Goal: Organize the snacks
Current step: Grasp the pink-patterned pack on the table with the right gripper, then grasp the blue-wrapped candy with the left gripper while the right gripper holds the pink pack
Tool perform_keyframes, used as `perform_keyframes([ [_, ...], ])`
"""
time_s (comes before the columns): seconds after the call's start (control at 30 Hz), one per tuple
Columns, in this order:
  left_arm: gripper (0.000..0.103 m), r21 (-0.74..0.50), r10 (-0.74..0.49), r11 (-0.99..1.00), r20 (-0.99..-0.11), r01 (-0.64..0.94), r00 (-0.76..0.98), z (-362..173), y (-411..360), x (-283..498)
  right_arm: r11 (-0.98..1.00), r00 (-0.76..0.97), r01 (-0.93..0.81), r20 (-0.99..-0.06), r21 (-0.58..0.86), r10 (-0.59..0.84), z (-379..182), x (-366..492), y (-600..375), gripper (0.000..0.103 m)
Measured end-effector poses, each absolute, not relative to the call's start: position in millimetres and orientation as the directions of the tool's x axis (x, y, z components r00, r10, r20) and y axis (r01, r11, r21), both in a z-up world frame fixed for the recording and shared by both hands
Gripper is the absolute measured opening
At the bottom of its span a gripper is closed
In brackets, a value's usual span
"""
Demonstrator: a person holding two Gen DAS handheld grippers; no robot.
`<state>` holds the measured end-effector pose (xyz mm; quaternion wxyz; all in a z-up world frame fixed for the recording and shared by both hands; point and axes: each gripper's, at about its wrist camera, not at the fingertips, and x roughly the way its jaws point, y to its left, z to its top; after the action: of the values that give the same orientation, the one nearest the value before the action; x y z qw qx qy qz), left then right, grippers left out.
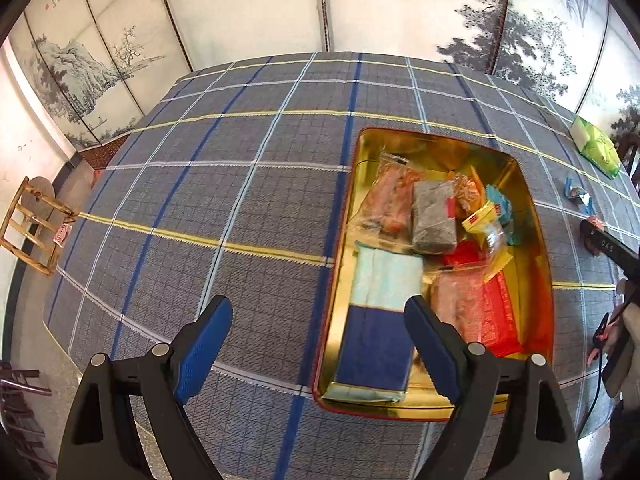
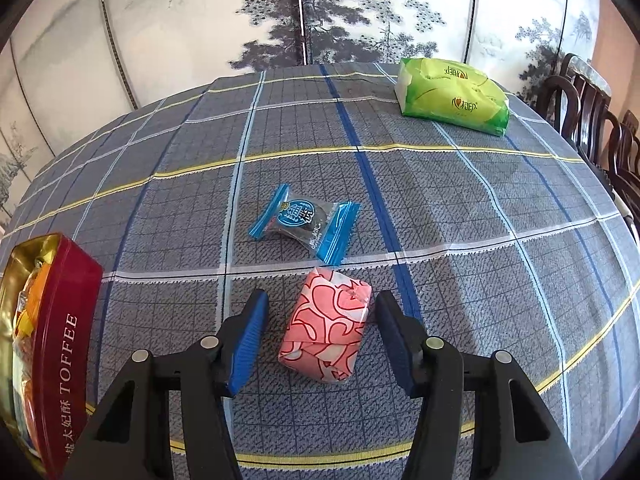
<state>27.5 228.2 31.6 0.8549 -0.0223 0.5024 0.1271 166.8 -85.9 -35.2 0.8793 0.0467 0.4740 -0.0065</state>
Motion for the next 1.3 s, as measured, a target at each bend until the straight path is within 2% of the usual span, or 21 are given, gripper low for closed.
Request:
perform_keyframes([
  [0.23,0.086,0.095,0.172,0.979,-0.862,-0.182,0.477,42,192,54,0.997,0.57,-0.011,-0.819,0.073,0.066,-36,163,-99,0.033],
  [0.47,0.086,0.094,0.109,0.994,-0.861,-0.055,0.497,44,126,93,0.997,0.561,-0.056,-0.825,0.046,0.069,-39,172,-143,0.033],
  [0.87,0.086,-0.004,-0.084,0.986,-0.877,0.169,0.472,24,-5,179,0.996,0.568,-0.074,-0.818,0.054,0.087,-46,184,-215,0.033],
  [1.0,0.086,-0.065,-0.123,0.987,-0.895,0.149,0.428,14,-31,210,0.996,0.587,-0.069,-0.805,0.056,0.086,-48,181,-218,0.033],
  [1.13,0.082,-0.156,-0.161,0.987,-0.918,0.044,0.362,2,-40,237,0.996,0.595,-0.062,-0.799,0.06,0.086,-48,183,-218,0.033],
  [1.3,0.059,-0.236,-0.191,0.964,-0.934,-0.12,0.302,-12,-44,265,0.996,0.594,-0.065,-0.799,0.061,0.088,-48,183,-218,0.034],
])
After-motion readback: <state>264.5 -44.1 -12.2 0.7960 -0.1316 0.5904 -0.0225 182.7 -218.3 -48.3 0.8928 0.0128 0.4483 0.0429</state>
